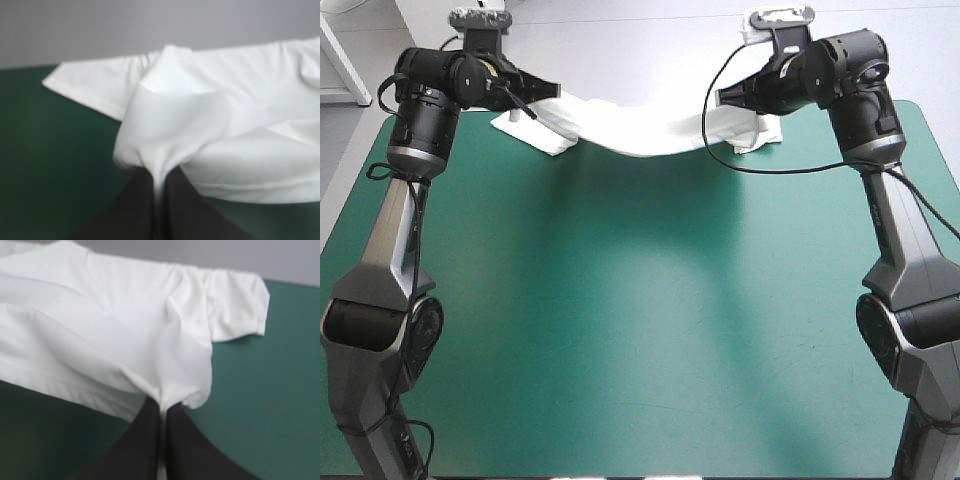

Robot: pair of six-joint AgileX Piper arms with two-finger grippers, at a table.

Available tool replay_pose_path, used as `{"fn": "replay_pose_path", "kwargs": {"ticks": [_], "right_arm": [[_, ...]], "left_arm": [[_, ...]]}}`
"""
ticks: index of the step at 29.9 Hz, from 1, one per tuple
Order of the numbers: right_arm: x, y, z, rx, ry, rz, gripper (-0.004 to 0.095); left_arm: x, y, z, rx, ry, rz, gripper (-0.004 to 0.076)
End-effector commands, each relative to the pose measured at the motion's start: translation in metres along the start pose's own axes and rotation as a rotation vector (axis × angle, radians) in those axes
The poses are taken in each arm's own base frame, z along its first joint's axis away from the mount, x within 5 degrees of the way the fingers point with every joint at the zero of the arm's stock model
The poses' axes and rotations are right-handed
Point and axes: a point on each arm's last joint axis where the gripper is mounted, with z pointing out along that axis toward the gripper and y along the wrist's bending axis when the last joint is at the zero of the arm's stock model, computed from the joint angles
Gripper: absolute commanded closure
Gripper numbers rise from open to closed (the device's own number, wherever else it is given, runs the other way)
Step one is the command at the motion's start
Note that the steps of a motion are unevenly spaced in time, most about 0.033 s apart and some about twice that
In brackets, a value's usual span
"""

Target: Fold the cloth

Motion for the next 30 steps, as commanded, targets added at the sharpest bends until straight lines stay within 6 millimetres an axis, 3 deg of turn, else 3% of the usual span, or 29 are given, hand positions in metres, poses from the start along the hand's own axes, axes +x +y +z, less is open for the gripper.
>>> {"fn": "replay_pose_path", "kwargs": {"ticks": [1,4,9,18,24,30], "right_arm": [[0.018,-0.003,-0.015,-0.002,0.041,0.009,0.0923],[0.059,-0.007,0.007,0.013,0.203,0.016,0.0923],[0.133,-0.012,0.023,0.029,0.398,0.020,0.0923],[0.249,-0.016,-0.001,0.003,0.697,0.008,0.0923],[0.286,-0.016,-0.035,-0.022,0.745,0.017,0.0923],[0.304,-0.011,-0.056,-0.077,0.708,0.073,0.0923]], "left_arm": [[0.016,-0.003,-0.025,0.042,-0.032,-0.020,0.0733],[0.066,-0.001,-0.015,0.036,0.099,-0.023,0.0733],[0.144,0.001,-0.028,0.060,0.251,-0.022,0.0733],[0.246,-0.006,-0.056,0.158,0.537,-0.060,0.0733],[0.295,-0.008,-0.086,0.211,0.666,-0.095,0.0733],[0.322,-0.009,-0.113,0.243,0.718,-0.124,0.0733]]}}
